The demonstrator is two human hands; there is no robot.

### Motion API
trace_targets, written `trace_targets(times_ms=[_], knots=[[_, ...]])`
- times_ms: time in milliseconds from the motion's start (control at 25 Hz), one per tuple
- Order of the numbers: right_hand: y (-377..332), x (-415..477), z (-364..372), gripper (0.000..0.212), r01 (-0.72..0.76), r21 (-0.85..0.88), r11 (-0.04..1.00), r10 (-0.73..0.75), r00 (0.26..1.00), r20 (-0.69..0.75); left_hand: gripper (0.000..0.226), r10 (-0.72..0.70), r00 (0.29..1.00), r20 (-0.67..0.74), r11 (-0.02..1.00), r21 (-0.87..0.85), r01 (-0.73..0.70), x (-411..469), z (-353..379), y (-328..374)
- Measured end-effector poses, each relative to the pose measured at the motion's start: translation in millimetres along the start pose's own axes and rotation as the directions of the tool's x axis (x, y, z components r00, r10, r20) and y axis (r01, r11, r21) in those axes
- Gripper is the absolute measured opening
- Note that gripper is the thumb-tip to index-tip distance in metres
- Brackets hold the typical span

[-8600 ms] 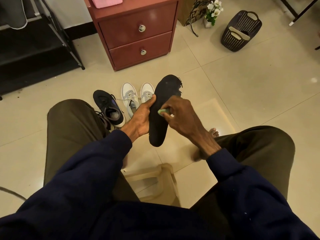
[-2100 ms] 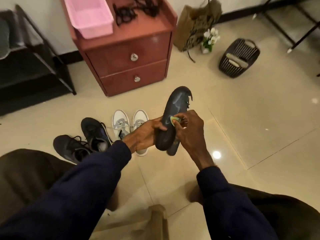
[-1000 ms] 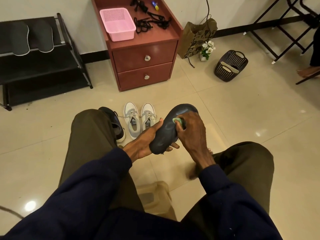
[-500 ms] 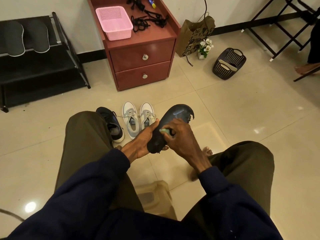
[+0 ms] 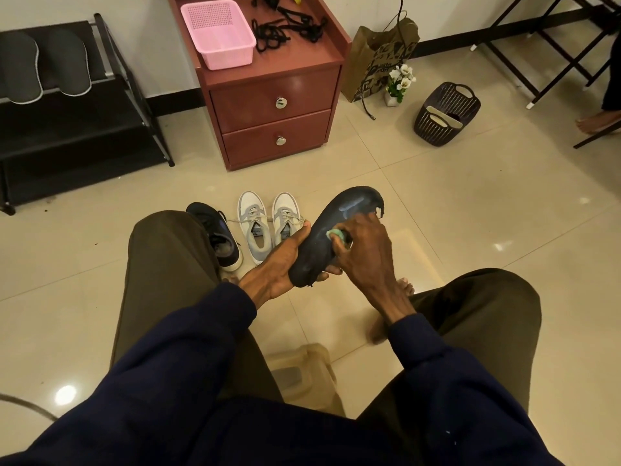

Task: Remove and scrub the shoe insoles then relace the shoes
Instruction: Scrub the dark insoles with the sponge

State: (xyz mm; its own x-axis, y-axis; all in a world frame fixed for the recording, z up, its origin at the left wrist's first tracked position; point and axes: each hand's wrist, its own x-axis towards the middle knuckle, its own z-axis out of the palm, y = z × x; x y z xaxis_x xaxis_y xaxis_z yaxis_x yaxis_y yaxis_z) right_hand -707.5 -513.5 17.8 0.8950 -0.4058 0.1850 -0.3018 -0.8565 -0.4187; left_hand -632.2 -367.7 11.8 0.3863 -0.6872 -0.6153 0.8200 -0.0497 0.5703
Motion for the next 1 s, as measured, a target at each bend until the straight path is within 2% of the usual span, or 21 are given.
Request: trace_targets(times_ms=[80, 160, 240, 280, 360, 400, 440, 560, 600, 640, 720, 800, 920, 960, 1000], knots=[[4.6, -1.8, -2.8, 0.016, -0.058, 0.064, 0.996, 0.061, 0.997, -0.041, 0.059, -0.013, 1.000, 0.016, 1.000, 0.007, 0.013, -2.2, 3.4, 0.8], [-7.2, -9.7, -1.5, 0.013, 0.077, 0.180, 0.981, -0.086, 0.995, 0.041, 0.058, -0.014, 1.000, -0.016, 1.000, -0.015, 0.014, -2.6, 3.4, -0.1], [-13.7, -11.4, 1.9, 0.012, 0.174, 0.173, 0.970, -0.192, 0.977, 0.097, 0.058, -0.001, 0.999, -0.032, 1.000, -0.031, 0.000, -1.5, 1.1, -1.6], [-9.3, -6.8, 3.3, 0.014, 0.143, 0.127, 0.982, -0.153, 0.986, 0.073, 0.058, 0.002, 1.000, -0.022, 0.999, -0.034, -0.002, -1.8, 1.0, -1.2], [6.2, 1.5, 2.4, 0.018, -0.013, 0.086, 0.996, 0.015, 0.999, -0.028, 0.054, 0.000, 1.000, 0.023, 1.000, -0.018, 0.000, -3.3, 1.4, -0.6], [9.5, 0.9, 2.1, 0.019, -0.058, 0.112, 0.992, 0.065, 0.996, -0.060, 0.054, -0.002, 0.999, 0.040, 1.000, -0.005, 0.003, -4.4, 1.9, -0.3], [7.1, -2.2, 2.7, 0.018, -0.045, 0.154, 0.987, 0.055, 0.997, -0.057, 0.055, -0.009, 0.999, 0.044, 1.000, -0.001, 0.009, -5.4, 1.9, -0.5], [-19.5, -13.0, 4.2, 0.013, 0.198, 0.229, 0.953, -0.217, 0.974, 0.061, 0.046, -0.025, 1.000, -0.006, 0.999, -0.044, 0.025, -7.4, 0.7, -1.1], [-21.3, -11.6, 4.5, 0.013, 0.228, 0.196, 0.954, -0.245, 0.967, 0.070, 0.044, -0.022, 1.000, -0.011, 0.998, -0.051, 0.021, -7.5, -0.5, -1.1], [-17.5, -7.5, 5.0, 0.014, 0.194, 0.142, 0.971, -0.202, 0.978, 0.047, 0.045, -0.016, 1.000, -0.001, 0.999, -0.040, 0.016, -7.5, -1.6, -0.8], [0.7, 0.2, 3.7, 0.016, 0.016, 0.054, 0.998, -0.014, 0.999, -0.047, 0.052, -0.020, 0.999, 0.041, 1.000, 0.007, 0.020, -7.1, -1.9, -1.7], [6.5, -3.2, 3.9, 0.016, -0.038, 0.097, 0.995, 0.045, 0.997, -0.070, 0.054, -0.034, 0.998, 0.050, 0.999, 0.034, 0.033, -7.1, -2.5, -3.2], [-16.6, -14.4, 4.8, 0.011, 0.173, 0.222, 0.959, -0.196, 0.977, 0.084, 0.049, -0.010, 1.000, 0.009, 1.000, -0.011, 0.011, -6.5, -4.1, -4.5], [-19.1, -14.5, 4.3, 0.011, 0.209, 0.199, 0.958, -0.232, 0.968, 0.100, 0.048, -0.004, 1.000, 0.005, 1.000, -0.014, 0.004, -5.9, -5.1, -4.7], [-16.0, -11.3, 3.2, 0.011, 0.190, 0.144, 0.971, -0.202, 0.976, 0.081, 0.049, -0.005, 1.000, 0.004, 1.000, -0.009, 0.005, -5.4, -5.3, -4.7]])
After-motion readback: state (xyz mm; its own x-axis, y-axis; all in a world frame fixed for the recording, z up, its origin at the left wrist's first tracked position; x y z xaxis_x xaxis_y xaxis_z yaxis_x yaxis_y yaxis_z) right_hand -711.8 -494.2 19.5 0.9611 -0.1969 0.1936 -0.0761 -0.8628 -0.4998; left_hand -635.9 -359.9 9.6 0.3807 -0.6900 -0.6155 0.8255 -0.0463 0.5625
